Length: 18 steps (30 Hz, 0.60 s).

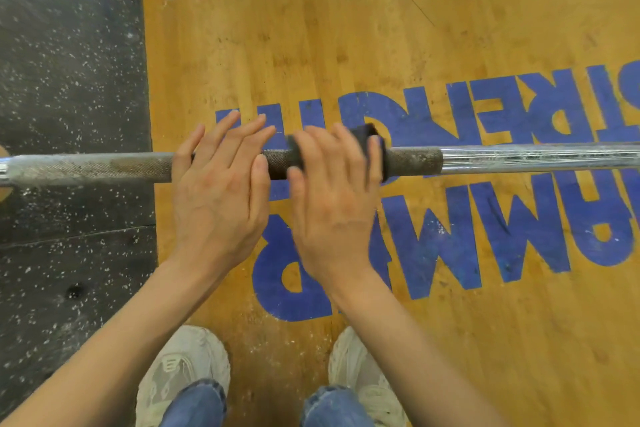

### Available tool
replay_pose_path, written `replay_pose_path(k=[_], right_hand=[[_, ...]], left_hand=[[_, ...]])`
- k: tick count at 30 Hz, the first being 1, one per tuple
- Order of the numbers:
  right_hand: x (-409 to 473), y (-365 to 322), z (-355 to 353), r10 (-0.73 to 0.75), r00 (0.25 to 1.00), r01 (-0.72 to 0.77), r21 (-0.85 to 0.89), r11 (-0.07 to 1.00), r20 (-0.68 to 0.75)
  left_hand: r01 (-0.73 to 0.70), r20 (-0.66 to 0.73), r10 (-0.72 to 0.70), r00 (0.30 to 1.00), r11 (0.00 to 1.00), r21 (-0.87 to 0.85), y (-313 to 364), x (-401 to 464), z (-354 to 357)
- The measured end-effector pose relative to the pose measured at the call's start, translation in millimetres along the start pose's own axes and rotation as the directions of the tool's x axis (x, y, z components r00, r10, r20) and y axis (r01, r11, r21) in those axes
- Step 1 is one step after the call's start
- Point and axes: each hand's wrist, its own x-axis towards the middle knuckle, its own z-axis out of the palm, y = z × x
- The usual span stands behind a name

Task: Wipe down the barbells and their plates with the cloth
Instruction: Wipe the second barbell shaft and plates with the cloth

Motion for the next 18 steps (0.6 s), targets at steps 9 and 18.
replay_pose_path(k=[9,18], right_hand=[[7.8,28.3,7.4,0.092,0.993,-0.090,0.028,0.996,-0.076],[20.6,63.9,9.5,0.038,0.992,-0.038,0.002,0.999,-0.120]], left_hand=[[0.046,0.019,-0.046,0.999,0.999,0.017,-1.3,26.5,2.3],[0.076,0.037,-0.079,0.996,0.994,0.074,-3.8,51.3,4.1]])
